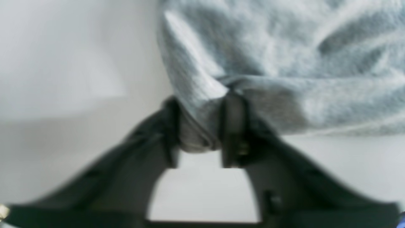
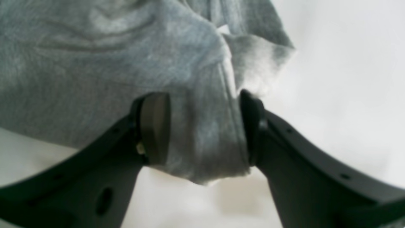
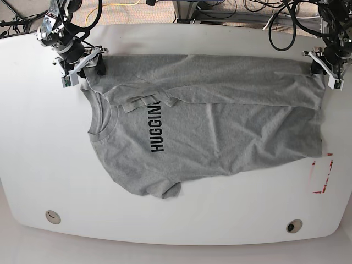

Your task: Fold the T-shirt properly

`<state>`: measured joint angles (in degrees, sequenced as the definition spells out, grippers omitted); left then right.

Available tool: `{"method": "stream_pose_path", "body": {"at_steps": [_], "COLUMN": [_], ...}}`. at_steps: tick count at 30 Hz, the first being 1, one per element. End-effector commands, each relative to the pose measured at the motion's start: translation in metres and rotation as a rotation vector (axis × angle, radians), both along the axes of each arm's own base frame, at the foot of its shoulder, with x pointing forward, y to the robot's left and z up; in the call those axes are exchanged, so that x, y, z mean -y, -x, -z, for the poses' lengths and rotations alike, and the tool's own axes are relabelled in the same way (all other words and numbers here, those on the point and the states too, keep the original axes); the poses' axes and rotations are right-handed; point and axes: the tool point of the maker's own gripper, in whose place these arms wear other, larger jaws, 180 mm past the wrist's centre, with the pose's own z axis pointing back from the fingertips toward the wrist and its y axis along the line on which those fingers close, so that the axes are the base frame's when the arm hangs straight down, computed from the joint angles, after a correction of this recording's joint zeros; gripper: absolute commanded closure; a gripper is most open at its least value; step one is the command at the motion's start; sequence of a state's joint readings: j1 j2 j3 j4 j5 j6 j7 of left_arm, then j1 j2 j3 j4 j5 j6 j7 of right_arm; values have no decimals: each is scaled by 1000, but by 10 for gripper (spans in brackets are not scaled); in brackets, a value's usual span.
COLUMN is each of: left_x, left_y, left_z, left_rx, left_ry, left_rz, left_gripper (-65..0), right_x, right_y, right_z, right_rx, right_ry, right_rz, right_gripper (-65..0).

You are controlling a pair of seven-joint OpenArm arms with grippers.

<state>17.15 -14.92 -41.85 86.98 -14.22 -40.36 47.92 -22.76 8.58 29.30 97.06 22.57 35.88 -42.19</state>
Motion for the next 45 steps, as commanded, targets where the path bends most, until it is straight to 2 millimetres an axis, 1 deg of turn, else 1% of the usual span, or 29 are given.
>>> {"method": "stream_pose_path", "body": {"at_steps": [1, 4, 6, 9, 10, 11, 13, 15, 17, 21, 25, 28, 31, 36, 37, 39, 41, 45], "left_x": [-7, -5, -4, -7, -9, -8, -5, -9, -12, -14, -15, -17, -21, -19, -18, -16, -14, -12], "left_y": [12, 10, 13, 18, 18, 17, 17, 19, 22, 24, 26, 32, 35, 40, 42, 42, 42, 46], "left_z": [7, 6, 5, -3, -7, -10, -13, -18, -20, -22, -22, -20, -22, -25, -26, -29, -32, -35], "left_rx": [-83, -88, -93, -100, -97, -95, -94, -104, -118, -129, -132, -151, -166, -172, -173, -170, -166, -172], "left_ry": [-45, -53, -61, -98, -113, -120, -133, -158, -173, -187, -190, -195, -209, -223, -227, -237, -245, -253], "left_rz": [21, 45, 54, 82, 92, 98, 122, 144, 162, 179, 178, 181, 190, 208, 214, 226, 237, 250], "left_gripper": [-99, -86, -74, -69, -71, -75, -86, -88, -86, -86, -86, -88, -88, -88, -88, -88, -89, -89], "right_x": [4, 4, 4, 5, 5, 5, 6, 7, 7, 8, 8, 11, 17, 23, 25, 39, 47, 50], "right_y": [10, 11, 12, 14, 14, 15, 17, 23, 29, 31, 40, 44, 51, 61, 65, 70, 73, 78], "right_z": [7, 7, 7, 8, 8, 9, 10, 12, 14, 8, 5, 1, 0, 2, 2, 0, -2, -2], "right_rx": [-55, -56, -60, -66, -67, -70, -79, -92, -106, -96, -105, -104, -120, -145, -153, -160, -162, -173], "right_ry": [28, 28, 30, 37, 37, 37, 42, 43, 45, 64, 78, 92, 117, 131, 135, 157, 168, 176], "right_rz": [-15, -15, -15, -17, -17, -18, -20, -21, -22, -35, -43, -45, -56, -59, -54, -28, -10, -10], "right_gripper": [-312, -311, -298, -220, -176, -147, -62, -33, -35, -35, -35, -35, -35, -35, -35, -35, -35, -35]}}
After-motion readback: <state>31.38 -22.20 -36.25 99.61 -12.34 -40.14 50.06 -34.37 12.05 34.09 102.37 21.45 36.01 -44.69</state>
